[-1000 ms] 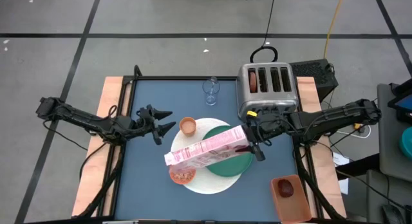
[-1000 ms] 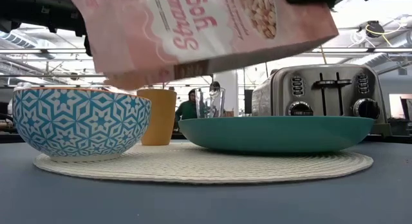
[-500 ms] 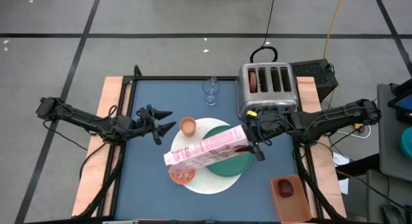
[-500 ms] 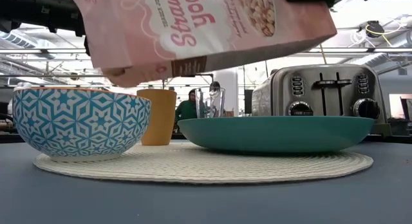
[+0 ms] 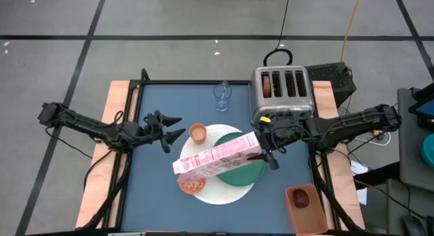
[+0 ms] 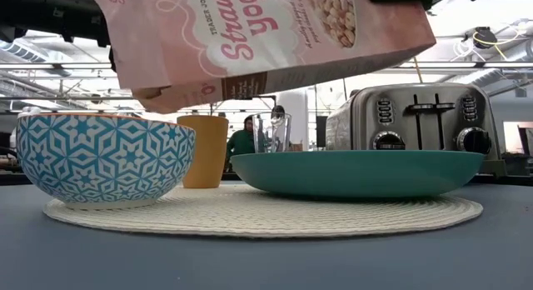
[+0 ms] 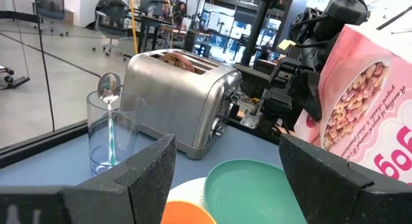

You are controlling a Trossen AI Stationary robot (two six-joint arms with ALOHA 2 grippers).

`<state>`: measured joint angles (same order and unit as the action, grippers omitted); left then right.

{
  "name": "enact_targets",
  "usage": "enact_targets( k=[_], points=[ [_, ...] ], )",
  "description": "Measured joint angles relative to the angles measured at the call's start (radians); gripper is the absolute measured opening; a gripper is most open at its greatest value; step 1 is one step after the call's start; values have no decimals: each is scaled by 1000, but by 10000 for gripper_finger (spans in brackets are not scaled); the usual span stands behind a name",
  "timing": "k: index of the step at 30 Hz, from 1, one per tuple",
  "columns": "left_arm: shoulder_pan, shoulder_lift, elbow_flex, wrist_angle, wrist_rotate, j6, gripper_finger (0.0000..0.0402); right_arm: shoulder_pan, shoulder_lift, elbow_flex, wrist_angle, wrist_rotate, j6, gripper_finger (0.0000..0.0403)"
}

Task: Arrange a breakfast setting
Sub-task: Pour the cereal from the orange cereal box into the orange bowl

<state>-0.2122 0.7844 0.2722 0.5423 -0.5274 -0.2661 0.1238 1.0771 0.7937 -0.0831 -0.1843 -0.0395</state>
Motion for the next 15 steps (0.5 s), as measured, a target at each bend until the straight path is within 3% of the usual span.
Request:
enact_targets(
  k=[15],
  points=[
    [0,0,0,9,2,0,278,0,-97,0,12,17,1,212]
  ],
)
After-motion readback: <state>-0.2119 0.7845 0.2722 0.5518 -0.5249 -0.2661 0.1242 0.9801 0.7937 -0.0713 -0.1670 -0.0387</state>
